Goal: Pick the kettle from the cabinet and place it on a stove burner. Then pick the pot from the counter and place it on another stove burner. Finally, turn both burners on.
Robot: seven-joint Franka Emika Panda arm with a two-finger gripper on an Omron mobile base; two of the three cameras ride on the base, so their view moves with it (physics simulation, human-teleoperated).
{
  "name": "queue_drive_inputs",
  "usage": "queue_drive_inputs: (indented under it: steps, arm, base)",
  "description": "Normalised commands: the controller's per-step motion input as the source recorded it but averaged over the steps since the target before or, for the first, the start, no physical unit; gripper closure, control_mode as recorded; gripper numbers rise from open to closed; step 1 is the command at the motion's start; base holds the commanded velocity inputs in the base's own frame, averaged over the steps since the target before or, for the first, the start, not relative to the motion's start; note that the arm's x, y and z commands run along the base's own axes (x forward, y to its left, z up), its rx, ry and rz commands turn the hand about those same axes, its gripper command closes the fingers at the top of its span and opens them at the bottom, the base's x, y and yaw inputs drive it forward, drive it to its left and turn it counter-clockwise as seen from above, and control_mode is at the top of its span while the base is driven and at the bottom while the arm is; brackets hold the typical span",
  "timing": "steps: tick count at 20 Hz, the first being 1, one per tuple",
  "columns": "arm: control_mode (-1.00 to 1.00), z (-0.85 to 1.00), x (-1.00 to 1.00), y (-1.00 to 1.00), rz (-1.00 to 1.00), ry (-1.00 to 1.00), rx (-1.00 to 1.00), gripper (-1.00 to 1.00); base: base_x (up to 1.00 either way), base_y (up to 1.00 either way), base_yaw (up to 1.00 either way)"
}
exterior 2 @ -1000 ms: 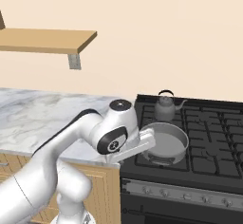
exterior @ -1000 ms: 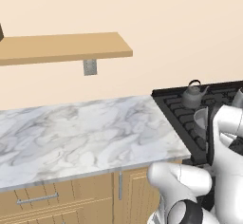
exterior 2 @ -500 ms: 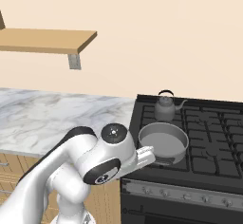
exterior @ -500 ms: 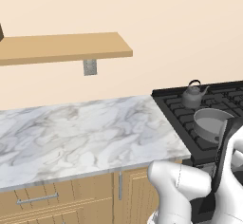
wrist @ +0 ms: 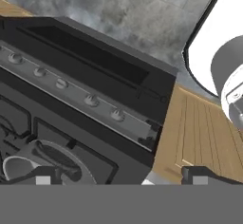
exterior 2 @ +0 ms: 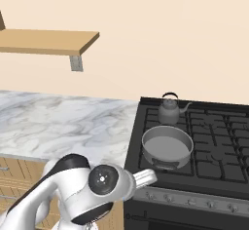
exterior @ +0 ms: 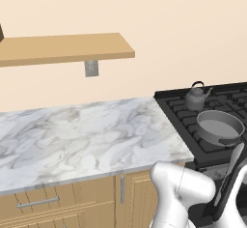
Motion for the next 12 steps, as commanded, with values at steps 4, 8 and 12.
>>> queue_drive_inputs:
  steps: [4,8,12]
  arm:
    - [-1.0,-0.14,-0.07,0.0,-0.04,-0.04,0.03,-1.0]
    - [-1.0,-0.34,0.02,0.02,0.0,0.0,0.05,-1.0]
    - [-1.0,-0.35,0.0,0.01,0.0,-0.02,0.07,-1.0]
  base:
    - [0.0,0.0,0.0]
    - [0.0,0.0,0.0]
    - [0.0,0.0,0.0]
